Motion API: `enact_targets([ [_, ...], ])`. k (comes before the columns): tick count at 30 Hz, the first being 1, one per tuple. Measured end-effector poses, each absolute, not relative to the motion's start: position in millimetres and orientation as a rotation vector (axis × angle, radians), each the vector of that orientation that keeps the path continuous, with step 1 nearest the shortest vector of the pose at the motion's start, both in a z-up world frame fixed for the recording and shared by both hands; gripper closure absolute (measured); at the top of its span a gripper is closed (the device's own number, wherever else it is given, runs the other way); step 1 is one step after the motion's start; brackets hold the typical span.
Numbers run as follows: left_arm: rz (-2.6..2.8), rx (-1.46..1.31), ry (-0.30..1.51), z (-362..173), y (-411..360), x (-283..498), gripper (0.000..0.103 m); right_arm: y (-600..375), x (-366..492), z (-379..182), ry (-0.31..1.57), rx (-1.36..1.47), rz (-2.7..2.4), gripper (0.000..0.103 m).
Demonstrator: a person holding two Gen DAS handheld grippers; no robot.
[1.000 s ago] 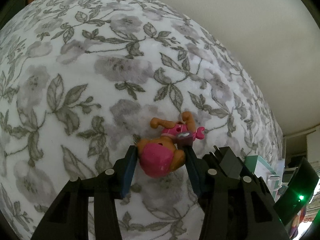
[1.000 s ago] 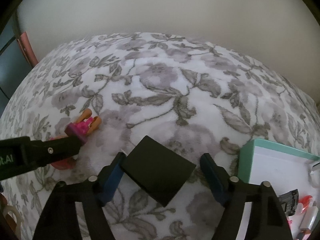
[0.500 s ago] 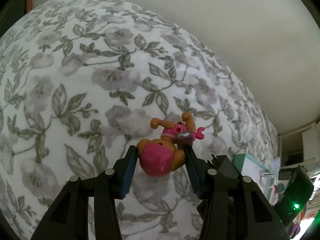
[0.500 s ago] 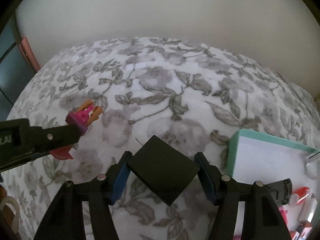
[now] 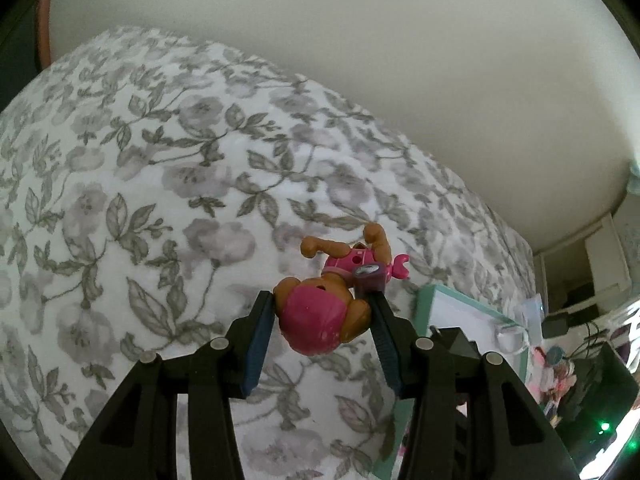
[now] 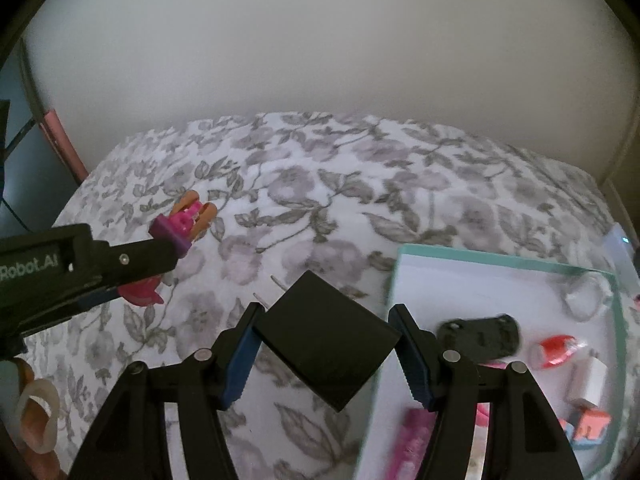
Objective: Organize rigid objects
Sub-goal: 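Carry the doll and black box into the tray and open both tools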
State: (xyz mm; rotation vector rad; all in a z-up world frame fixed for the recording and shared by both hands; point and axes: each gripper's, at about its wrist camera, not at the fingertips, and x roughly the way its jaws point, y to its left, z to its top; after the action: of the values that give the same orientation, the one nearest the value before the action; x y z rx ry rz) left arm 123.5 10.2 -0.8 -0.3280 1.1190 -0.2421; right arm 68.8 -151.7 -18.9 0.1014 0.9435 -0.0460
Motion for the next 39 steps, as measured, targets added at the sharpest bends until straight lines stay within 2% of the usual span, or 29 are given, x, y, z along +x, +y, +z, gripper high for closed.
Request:
enact_targets([
  [16,-0.366,-0.201,1.021,47.2,-55.1,70.1,0.053,-221.9,0.0,27.5,0.879,0.243,-0.169,0.036],
  [26,-0.453,-0.114,1.055,36.8,-114.3,52.5,0.053,-272.2,-23.5,26.1,0.892,0.310,-0.269,0.036],
  [39,-0.528,-0.026,1.111,8.9,-175.9,38.0,0.053,-330.2,-36.6,-6.4,0.994,0.397,-0.396,0.036],
])
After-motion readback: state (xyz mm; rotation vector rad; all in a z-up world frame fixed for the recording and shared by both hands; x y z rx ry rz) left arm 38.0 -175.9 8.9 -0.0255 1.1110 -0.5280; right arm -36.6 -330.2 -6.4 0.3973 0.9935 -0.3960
